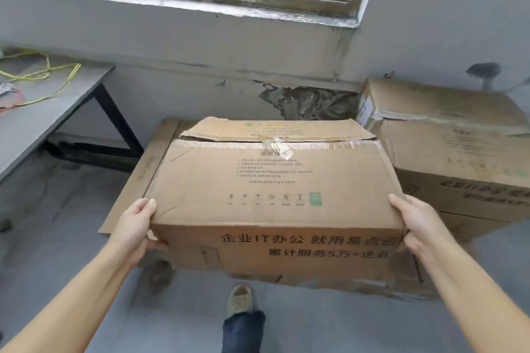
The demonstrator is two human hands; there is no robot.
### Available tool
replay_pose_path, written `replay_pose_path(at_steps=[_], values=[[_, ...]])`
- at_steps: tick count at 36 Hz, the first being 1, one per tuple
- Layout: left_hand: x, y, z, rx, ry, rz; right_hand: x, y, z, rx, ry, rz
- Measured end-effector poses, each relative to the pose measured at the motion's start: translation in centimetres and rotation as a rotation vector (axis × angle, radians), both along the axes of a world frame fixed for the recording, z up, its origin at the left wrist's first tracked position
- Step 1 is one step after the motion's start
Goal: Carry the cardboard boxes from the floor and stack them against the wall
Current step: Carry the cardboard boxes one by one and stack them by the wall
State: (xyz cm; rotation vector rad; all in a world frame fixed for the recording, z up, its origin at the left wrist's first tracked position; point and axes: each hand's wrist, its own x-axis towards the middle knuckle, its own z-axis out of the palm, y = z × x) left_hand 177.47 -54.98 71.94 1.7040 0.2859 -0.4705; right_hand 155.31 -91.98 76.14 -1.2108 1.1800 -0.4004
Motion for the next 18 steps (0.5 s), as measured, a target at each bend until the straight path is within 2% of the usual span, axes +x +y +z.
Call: replay_pose_path(at_steps=[9,14,18], values=[[13.0,-8.6,-2.9,-0.024,0.015,-0.081,10.6,-6.3,-3.1,-0.064,-0.008,-0.057],[16.1,-12.9,-6.6,-0.027,-0.022,-0.045,14.2,-9.0,-7.7,-0.078,-0.001,-0.042],[16.6,-15.2,-11.6,0.067,0.016,0.047,15.0,-9.5,-12.6,0.045,0.056,-0.050]])
